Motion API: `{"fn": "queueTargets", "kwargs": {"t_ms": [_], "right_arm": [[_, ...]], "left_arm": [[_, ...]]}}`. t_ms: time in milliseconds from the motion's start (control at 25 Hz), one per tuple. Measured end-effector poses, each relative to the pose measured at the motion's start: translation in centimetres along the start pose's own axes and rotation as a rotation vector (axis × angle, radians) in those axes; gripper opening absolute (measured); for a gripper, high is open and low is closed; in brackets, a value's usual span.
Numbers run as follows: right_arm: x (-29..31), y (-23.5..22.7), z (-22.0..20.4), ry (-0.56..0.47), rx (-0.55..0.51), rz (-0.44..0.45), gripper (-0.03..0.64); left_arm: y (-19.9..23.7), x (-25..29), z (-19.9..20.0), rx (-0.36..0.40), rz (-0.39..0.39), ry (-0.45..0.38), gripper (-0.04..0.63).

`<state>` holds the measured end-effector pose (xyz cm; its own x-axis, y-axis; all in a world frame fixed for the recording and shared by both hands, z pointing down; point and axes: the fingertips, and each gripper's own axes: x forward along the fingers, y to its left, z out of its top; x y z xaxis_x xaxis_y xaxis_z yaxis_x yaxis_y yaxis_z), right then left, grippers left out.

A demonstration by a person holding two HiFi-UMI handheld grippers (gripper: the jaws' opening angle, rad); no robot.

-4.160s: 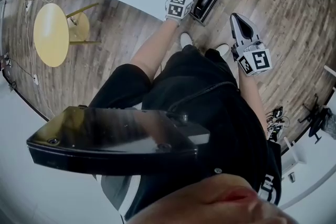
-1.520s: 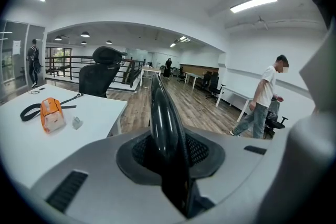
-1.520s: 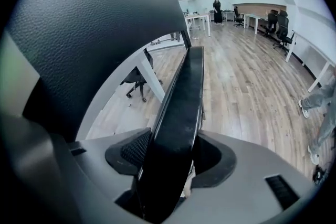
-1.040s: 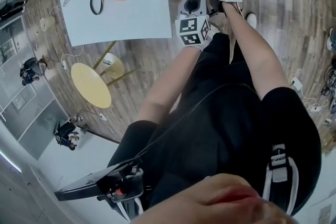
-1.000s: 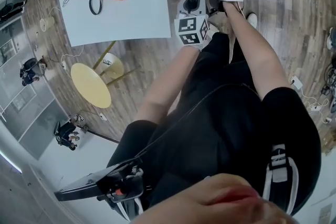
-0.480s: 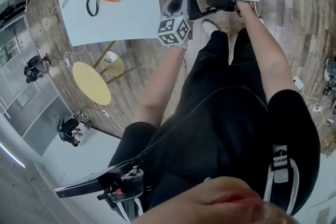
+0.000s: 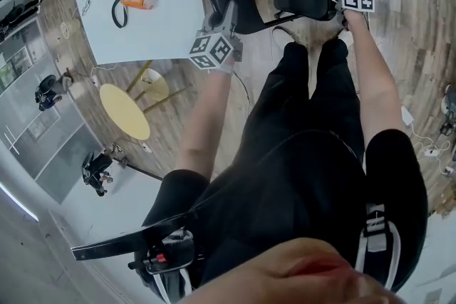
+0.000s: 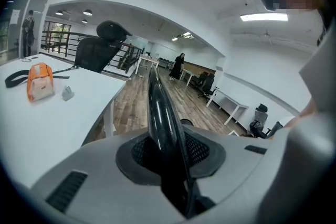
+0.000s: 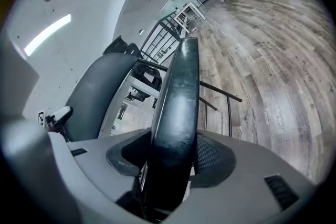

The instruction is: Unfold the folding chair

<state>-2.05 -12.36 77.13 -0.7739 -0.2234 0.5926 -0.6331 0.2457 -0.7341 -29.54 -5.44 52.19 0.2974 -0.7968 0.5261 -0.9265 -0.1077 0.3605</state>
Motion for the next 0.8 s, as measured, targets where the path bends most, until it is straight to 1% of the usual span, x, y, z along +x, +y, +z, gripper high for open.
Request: {"fn": "queueTargets", "kwargs": {"t_ms": [160, 360, 560, 680, 800], "right_arm": [[-1.0, -4.0, -0.9, 0.001, 0.028, 0.072, 0.215], [-2.2, -8.8, -1.9, -0.004, 0.05, 0.148, 0.216], [-3.1, -14.0, -3.1, 0.034, 0.07, 0.2, 0.218], [-3.4, -17.3, -3.6, 0.064, 0.077, 0.205, 0.221], [-3.5, -19.9, -4.5, 0.068, 0.119, 0.22, 0.222]], "left_arm": [[0.7, 0.6, -1.4, -0.023, -0.014, 0.019, 0.087], [1.4, 1.4, -2.8, -0.067, -0.032, 0.016, 0.086], [2.1, 2.4, -4.7, -0.108, -0.046, 0.033, 0.086], [2.1, 3.1, -5.8, -0.127, -0.05, 0.037, 0.086], [2.1, 3.7, -6.6, -0.141, -0.053, 0.051, 0.086]]}}
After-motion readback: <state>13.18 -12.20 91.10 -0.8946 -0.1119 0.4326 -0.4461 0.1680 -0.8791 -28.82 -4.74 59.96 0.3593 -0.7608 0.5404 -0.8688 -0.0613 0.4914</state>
